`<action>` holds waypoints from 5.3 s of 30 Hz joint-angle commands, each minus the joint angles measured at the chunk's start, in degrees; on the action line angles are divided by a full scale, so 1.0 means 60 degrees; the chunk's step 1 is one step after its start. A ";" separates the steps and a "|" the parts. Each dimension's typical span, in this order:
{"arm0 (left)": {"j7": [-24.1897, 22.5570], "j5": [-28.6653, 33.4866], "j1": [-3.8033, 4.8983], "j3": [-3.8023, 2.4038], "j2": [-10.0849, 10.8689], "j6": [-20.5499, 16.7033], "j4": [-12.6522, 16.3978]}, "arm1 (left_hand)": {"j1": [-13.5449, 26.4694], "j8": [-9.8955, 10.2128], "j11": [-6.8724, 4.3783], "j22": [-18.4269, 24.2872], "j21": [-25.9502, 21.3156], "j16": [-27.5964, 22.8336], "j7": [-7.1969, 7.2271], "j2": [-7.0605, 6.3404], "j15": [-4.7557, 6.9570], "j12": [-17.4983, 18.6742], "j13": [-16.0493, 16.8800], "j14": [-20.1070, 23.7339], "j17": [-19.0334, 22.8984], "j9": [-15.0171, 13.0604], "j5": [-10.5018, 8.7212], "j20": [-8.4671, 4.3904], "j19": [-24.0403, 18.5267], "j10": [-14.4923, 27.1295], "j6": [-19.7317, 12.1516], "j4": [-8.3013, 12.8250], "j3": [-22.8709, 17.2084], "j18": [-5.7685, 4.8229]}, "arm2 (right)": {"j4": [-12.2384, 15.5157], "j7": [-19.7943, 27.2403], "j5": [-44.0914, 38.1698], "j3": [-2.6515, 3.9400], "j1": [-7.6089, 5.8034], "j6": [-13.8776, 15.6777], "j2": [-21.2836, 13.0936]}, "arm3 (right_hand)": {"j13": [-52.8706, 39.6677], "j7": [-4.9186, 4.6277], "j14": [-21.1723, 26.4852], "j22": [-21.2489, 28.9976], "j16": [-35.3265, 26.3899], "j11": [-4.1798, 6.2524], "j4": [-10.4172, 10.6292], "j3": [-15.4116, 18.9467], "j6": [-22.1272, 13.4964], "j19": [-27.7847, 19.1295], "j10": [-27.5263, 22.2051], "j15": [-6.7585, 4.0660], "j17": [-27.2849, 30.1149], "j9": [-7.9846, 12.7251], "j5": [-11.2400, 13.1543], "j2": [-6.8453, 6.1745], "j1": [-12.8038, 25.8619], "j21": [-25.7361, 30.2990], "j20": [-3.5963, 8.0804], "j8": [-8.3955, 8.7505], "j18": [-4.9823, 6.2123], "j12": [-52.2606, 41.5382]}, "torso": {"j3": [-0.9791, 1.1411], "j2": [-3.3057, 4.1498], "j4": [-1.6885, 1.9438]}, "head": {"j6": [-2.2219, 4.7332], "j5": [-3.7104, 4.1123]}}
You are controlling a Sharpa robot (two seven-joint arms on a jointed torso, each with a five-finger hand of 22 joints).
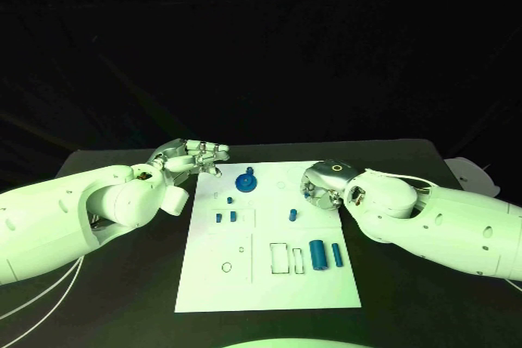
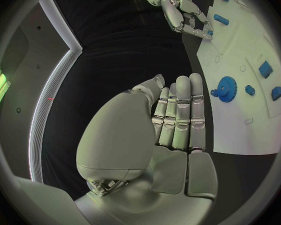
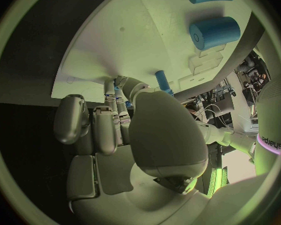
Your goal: Assemble the parts on the task board
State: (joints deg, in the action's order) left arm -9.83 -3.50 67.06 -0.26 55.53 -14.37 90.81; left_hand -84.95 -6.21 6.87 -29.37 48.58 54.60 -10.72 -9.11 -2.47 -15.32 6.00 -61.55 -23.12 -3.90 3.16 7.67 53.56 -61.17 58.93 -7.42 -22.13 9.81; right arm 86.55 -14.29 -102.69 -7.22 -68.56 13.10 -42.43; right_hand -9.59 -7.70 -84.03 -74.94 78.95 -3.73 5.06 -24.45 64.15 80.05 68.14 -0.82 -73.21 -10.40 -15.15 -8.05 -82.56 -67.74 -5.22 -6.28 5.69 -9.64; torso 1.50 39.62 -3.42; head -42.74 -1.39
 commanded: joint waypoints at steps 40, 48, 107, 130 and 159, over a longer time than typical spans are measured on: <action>0.0025 0.0089 0.0009 -0.0002 -0.0824 0.0343 -0.0411 | 0.0027 -0.0016 0.0016 0.0049 -0.0101 -0.0105 -0.0022 0.0116 -0.0037 -0.0082 0.0022 0.0101 0.0048 0.0008 0.0027 0.0039 0.0049 0.0130 -0.0094 0.0029 0.0079 0.0118 | 0.2322 0.0228 0.0229 0.0044 0.0682 0.0858 0.0780 | 0.0050 0.0028 -0.0491 -0.0932 0.0155 0.0023 -0.0100 -0.0180 0.0168 0.0204 0.0179 -0.0009 -0.0134 -0.0036 0.0051 0.0034 0.0139 -0.0343 0.0017 0.0013 -0.0247 0.0079 | -0.0068 -0.0119 0.0084 | -0.0283 -0.1319; 0.0029 0.0089 0.0012 -0.0002 -0.0984 0.0346 -0.0449 | 0.0030 -0.0020 0.0016 0.0055 -0.0108 -0.0111 -0.0022 0.0123 -0.0038 -0.0092 0.0024 0.0102 0.0052 0.0007 0.0027 0.0041 0.0049 0.0132 -0.0094 0.0032 0.0084 0.0118 | 0.1846 0.0388 0.0320 -0.0026 0.0982 0.0901 0.1290 | 0.0068 0.0023 -0.0489 -0.0931 0.0152 0.0019 -0.0129 -0.0222 0.0153 0.0193 0.0173 -0.0008 -0.0121 -0.0036 0.0031 0.0058 0.0153 -0.0321 0.0019 0.0032 -0.0242 0.0107 | -0.0056 -0.0098 0.0079 | -0.0333 -0.1591; 0.0109 0.0089 0.0016 -0.0003 -0.0996 0.0452 -0.0536 | 0.0039 -0.0023 0.0017 0.0067 -0.0127 -0.0126 -0.0022 0.0122 -0.0040 -0.0110 0.0028 0.0105 0.0063 0.0006 0.0026 0.0045 0.0050 0.0145 -0.0101 0.0041 0.0103 0.0119 | 0.1150 0.0377 0.0366 -0.0093 0.1343 0.0128 0.1783 | 0.0106 0.0024 -0.0483 -0.0946 0.0158 0.0013 -0.0144 -0.0212 0.0162 0.0175 0.0212 0.0002 -0.0109 -0.0051 0.0166 0.0059 0.0347 -0.0295 0.0011 0.0055 -0.0236 0.0155 | -0.0053 -0.0091 0.0063 | -0.0690 -0.1899; 0.0167 0.0081 0.0020 -0.0004 -0.0956 0.0475 -0.0507 | 0.0047 -0.0028 0.0017 0.0078 -0.0144 -0.0139 -0.0021 0.0129 -0.0041 -0.0126 0.0032 0.0107 0.0071 0.0005 0.0026 0.0048 0.0051 0.0155 -0.0104 0.0047 0.0117 0.0120 | 0.1079 0.0143 0.0287 -0.0114 0.1364 0.0064 0.1825 | 0.0355 -0.0244 -0.0435 -0.0814 0.0124 -0.0271 -0.0039 0.0225 -0.0676 -0.0032 -0.0469 0.0232 -0.0009 0.0153 0.0202 -0.0333 0.1055 0.0155 -0.0158 0.0468 -0.0165 0.0577 | -0.0056 -0.0104 0.0057 | -0.0712 -0.1907; 0.0222 0.0077 0.0017 -0.0002 -0.0788 0.0580 -0.0521 | 0.0073 -0.0030 0.0023 0.0096 -0.0171 -0.0158 -0.0025 0.0142 -0.0047 -0.0144 0.0034 0.0111 0.0084 0.0005 0.0026 0.0054 0.0052 0.0184 -0.0119 0.0044 0.0141 0.0120 | 0.2359 -0.0599 0.0465 0.0173 0.0287 -0.0276 -0.0977 | 0.0531 0.0110 -0.0258 -0.0484 -0.0140 -0.0322 0.0104 0.1904 -0.1167 -0.0444 -0.1503 0.0319 0.0461 0.0347 -0.0276 -0.0517 0.1333 0.1101 -0.0256 0.0407 0.0006 0.0397 | -0.0077 -0.0126 0.0024 | -0.0303 -0.1360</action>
State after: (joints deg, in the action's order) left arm -8.27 -3.19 67.10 -0.24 50.84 -12.02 87.59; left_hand -84.49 -6.21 7.08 -28.85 47.92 53.91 -10.91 -8.66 -2.68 -15.98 6.12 -61.35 -22.68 -3.91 3.16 7.88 53.76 -60.57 58.73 -7.26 -21.67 9.81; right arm 100.95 -16.79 -100.73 -6.13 -66.76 15.16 -48.11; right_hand -6.46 -7.07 -84.00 -74.94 78.27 -5.58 5.56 -14.19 57.43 77.86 59.57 0.83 -70.67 -8.41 -16.57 -11.62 -74.34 -61.53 -6.75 -3.74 4.83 -6.97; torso 1.07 38.88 -3.22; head -44.84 -9.92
